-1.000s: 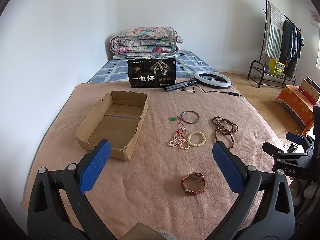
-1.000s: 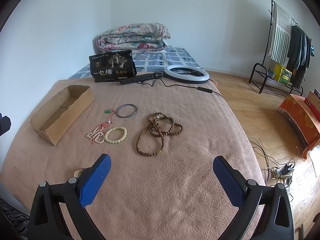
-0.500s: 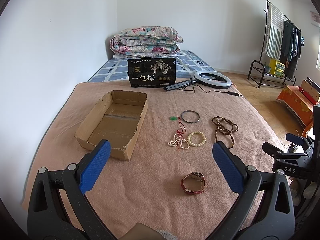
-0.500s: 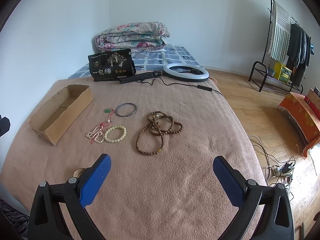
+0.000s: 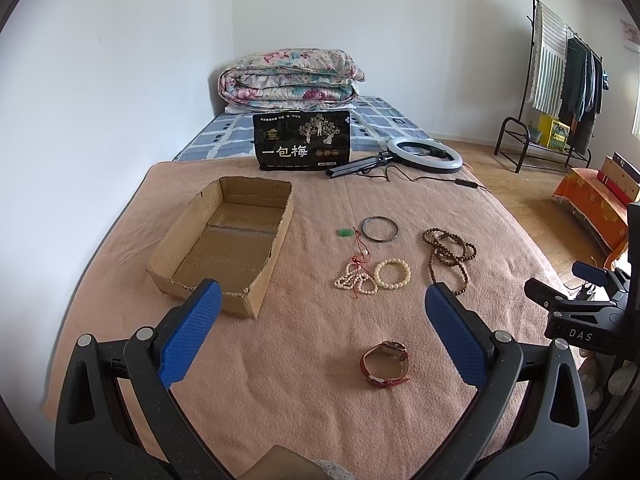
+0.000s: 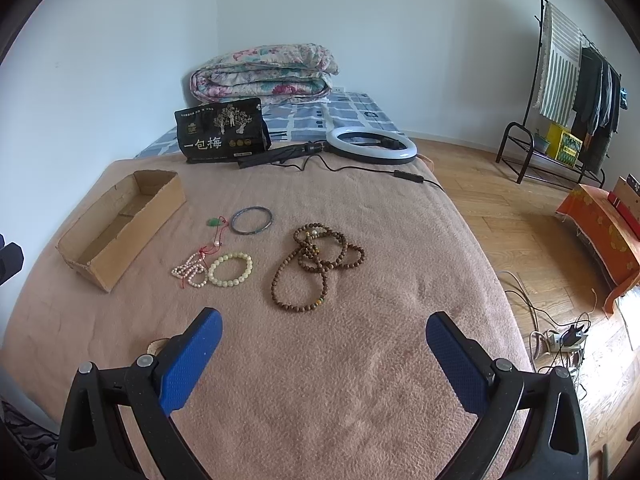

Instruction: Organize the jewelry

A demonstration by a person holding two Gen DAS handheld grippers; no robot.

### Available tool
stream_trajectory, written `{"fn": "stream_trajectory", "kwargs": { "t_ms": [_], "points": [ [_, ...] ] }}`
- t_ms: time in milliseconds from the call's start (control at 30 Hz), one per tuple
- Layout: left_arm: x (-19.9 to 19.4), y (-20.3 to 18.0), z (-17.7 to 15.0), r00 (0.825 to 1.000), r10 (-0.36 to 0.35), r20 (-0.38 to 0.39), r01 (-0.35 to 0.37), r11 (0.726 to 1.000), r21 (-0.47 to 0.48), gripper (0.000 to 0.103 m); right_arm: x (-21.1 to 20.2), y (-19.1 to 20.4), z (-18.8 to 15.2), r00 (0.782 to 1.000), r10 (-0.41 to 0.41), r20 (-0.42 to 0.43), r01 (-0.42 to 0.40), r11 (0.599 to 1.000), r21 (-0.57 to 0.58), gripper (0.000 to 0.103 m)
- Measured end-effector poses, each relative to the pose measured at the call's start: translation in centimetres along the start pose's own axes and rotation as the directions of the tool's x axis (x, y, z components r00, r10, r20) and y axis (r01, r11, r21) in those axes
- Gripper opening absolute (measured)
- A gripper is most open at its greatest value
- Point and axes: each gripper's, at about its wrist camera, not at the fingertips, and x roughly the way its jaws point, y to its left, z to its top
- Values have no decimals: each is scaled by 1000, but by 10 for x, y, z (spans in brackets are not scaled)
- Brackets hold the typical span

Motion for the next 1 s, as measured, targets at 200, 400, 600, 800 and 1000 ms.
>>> {"fn": "stream_trajectory", "kwargs": {
  "t_ms": [200,400,600,800,1000],
  "points": [
    [4,-2,-4,1000,-1,-4,1,1000,2,103,0,1,2,1000,1,-3,-1,1000,-2,103],
    [16,-5,-11,1000,-3,-29,3,1000,-5,103,2,4,4,1000,7,-9,-7,1000,-1,103],
    [18,-5,-13,999,-5,-36,5,1000,-6,103,4,6,4,1000,9,-13,-9,1000,-9,103],
    [32,-3,-17,996,-31,-79,29,999,-16,103,8,5,6,1000,12,-23,-12,1000,0,103],
    [55,2,-26,984,-77,-163,70,996,-49,99,20,-5,10,999,34,-38,-33,999,22,99]
  ]
}}
